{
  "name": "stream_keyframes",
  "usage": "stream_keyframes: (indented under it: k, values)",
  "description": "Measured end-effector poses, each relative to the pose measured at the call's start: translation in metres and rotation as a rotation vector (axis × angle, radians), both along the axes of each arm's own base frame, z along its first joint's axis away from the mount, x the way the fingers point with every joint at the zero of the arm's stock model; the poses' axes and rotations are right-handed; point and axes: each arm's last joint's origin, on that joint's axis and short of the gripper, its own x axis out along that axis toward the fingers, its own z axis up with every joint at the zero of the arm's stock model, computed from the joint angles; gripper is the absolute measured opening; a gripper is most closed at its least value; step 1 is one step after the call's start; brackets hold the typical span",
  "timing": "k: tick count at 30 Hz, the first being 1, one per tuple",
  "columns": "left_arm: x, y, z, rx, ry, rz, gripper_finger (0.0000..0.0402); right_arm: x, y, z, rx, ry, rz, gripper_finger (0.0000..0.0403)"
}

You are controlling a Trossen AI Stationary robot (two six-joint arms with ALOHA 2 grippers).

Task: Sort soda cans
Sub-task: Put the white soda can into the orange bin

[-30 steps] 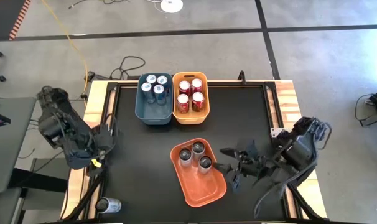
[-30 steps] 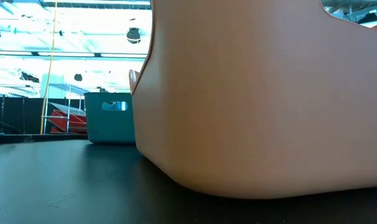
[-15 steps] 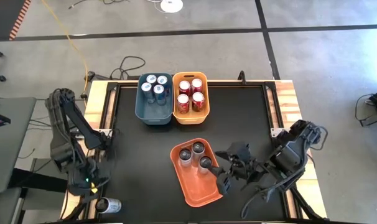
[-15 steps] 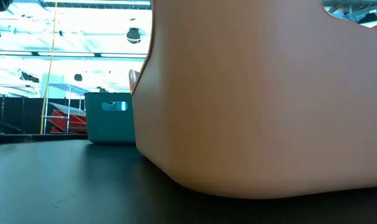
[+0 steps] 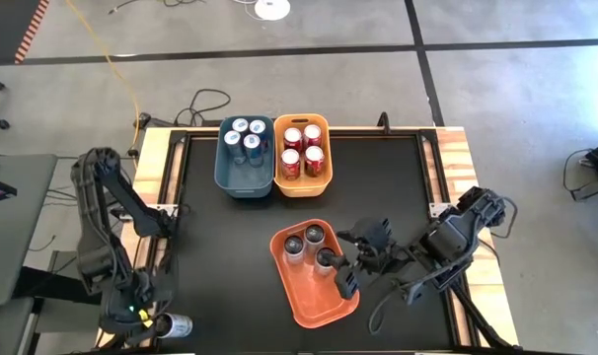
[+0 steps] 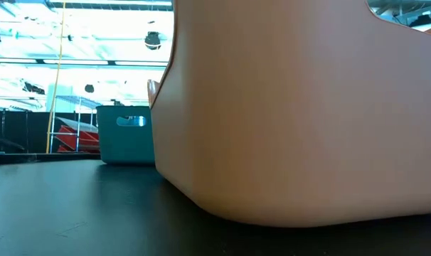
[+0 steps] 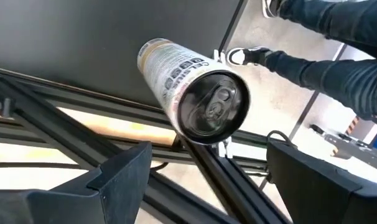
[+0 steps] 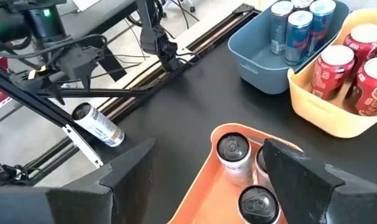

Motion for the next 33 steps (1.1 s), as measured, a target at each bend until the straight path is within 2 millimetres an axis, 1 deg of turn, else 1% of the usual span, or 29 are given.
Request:
stream_keyframes:
  k: [3,9,12,25,33]
  values:
    - [0.003,-0.007,-0.002,0.015,-0.005,0.005,0.0311,0.000,0.000,0.000,-0.008,0.008,0.003,0.0306]
    - [0.009,-0.020,-0.014,0.063,-0.013,-0.002,0.0311,-0.002,-0.001,-0.002,-0.024,0.030,0.004,0.0306]
    - [0.011,-0.024,-0.018,0.076,-0.017,-0.017,0.0311,-0.003,-0.002,-0.002,-0.030,0.038,0.004,0.0306]
    - [0.012,-0.022,-0.019,0.124,-0.066,0.005,0.0311,-0.002,-0.006,-0.004,-0.046,0.060,-0.008,0.0306]
    - [0.013,-0.025,-0.020,0.107,-0.072,0.006,0.0311,-0.002,-0.006,-0.004,-0.043,0.061,-0.006,0.0306]
